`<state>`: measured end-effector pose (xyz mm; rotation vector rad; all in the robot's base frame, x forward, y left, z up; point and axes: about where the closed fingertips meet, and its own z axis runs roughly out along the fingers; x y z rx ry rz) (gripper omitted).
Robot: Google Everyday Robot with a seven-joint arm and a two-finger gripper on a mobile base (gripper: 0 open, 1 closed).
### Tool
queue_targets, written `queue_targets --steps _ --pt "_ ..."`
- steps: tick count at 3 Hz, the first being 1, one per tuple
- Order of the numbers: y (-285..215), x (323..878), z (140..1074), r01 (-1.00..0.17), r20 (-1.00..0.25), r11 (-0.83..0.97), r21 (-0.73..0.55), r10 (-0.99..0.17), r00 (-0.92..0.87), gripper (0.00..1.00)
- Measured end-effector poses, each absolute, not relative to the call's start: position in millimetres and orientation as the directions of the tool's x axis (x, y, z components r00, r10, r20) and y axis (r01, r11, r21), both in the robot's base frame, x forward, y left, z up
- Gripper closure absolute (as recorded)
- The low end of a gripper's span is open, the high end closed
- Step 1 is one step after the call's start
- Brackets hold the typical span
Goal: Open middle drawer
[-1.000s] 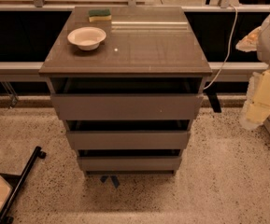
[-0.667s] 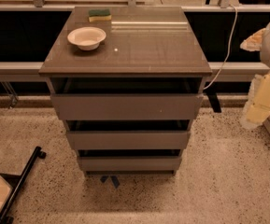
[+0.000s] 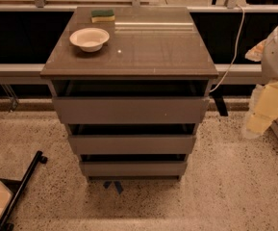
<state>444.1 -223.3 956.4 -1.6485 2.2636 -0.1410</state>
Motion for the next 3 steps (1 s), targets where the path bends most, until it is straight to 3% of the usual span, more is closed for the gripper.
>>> queue_targets --steps 3 --pt "-199.3 443.8 791.9 -0.841 -0.439 0.531 -0.102 -0.782 -0.441 0.00"
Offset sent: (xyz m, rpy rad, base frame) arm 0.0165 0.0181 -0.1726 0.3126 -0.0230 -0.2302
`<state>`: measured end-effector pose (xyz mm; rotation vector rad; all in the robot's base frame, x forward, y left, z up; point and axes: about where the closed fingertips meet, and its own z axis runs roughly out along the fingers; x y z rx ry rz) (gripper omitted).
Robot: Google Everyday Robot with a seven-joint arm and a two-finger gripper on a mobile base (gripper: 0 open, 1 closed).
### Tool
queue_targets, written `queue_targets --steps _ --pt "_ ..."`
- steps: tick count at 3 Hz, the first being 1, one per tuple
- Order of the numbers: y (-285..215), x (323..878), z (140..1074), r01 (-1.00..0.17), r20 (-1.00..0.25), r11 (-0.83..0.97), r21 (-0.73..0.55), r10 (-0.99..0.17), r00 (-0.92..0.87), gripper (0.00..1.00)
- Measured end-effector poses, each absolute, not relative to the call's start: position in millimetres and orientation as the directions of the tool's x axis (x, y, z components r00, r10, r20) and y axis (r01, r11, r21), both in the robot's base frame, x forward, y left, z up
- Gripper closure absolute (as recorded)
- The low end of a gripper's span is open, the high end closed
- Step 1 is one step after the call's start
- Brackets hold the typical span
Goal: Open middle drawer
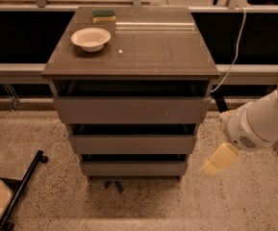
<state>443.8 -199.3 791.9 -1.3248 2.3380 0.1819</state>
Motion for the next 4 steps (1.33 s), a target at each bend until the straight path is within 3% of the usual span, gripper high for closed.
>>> queue_targets --steps 1,3,4 --pt "-198.8 461.7 794.6 -0.819 -0.478 0.556 -0.146 -0.764 -0.433 0.00" --pt "-187.7 441.3 734.6 -0.800 -0.435 0.598 -0.045 -0.733 -0.523 0.00" --pt "-175.5 463.7 681.1 -0.781 -0.501 0.625 -0.024 -0.683 -0.531 0.00"
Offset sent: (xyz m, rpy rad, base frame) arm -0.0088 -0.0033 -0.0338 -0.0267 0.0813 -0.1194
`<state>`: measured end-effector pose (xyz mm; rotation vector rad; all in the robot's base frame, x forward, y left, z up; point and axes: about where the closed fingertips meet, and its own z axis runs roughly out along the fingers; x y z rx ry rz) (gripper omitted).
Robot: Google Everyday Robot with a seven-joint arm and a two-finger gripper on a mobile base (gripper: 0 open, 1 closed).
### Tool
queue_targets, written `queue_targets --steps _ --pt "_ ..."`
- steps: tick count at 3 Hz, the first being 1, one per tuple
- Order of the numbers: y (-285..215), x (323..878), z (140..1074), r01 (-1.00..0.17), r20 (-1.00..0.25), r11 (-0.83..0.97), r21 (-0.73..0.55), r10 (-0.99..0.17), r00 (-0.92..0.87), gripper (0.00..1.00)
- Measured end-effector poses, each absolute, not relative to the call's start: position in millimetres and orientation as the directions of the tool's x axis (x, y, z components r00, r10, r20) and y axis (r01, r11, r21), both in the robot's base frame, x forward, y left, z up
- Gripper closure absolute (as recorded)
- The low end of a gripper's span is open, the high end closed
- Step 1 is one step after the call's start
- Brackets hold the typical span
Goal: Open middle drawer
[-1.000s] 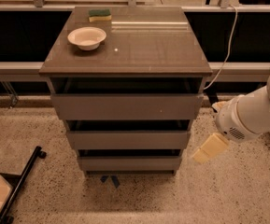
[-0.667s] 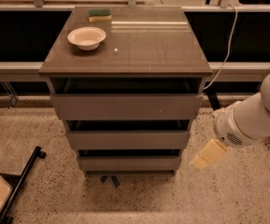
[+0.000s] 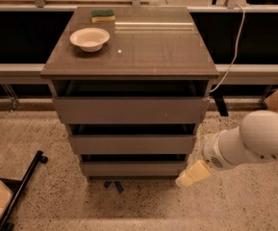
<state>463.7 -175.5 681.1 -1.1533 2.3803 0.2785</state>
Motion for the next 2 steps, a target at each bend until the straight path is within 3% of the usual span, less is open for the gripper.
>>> queue_targets --steps 1,2 --pt "-167.8 490.0 621.6 -0.772 -0.560 0.635 0.039 -0.626 -0.543 0.00" --pt "-167.7 490.1 622.4 -0.772 -0.560 0.635 0.038 -0.626 -0.542 0.00"
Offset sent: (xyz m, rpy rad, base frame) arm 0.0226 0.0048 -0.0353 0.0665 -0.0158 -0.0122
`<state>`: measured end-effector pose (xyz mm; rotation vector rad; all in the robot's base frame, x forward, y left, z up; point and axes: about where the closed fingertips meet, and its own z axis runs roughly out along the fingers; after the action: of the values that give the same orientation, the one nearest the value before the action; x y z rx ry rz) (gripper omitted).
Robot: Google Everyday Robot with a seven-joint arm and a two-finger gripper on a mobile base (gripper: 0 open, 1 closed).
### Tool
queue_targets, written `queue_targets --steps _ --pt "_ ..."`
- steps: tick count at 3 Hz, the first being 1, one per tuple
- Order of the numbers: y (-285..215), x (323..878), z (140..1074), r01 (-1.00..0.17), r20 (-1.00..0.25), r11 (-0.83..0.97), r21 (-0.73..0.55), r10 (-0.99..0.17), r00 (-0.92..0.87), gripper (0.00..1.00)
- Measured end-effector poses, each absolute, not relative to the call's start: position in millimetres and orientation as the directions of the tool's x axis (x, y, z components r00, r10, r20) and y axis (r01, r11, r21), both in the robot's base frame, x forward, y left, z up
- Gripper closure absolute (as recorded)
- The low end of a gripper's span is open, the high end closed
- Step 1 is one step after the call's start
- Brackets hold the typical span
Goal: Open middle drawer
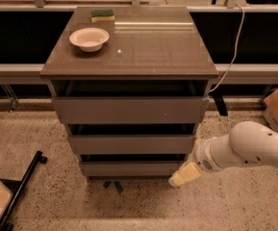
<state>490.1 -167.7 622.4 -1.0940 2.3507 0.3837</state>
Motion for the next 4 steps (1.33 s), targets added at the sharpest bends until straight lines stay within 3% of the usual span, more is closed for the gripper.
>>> queue_targets --steps 2,4 --pt "-137.2 525.5 590.0 -0.791 -0.595 0.611 -0.003 -0.637 -0.490 0.00" --pt "-125.3 610.4 554.4 -0.807 -0.716 0.590 0.003 -0.562 -0.413 0.00"
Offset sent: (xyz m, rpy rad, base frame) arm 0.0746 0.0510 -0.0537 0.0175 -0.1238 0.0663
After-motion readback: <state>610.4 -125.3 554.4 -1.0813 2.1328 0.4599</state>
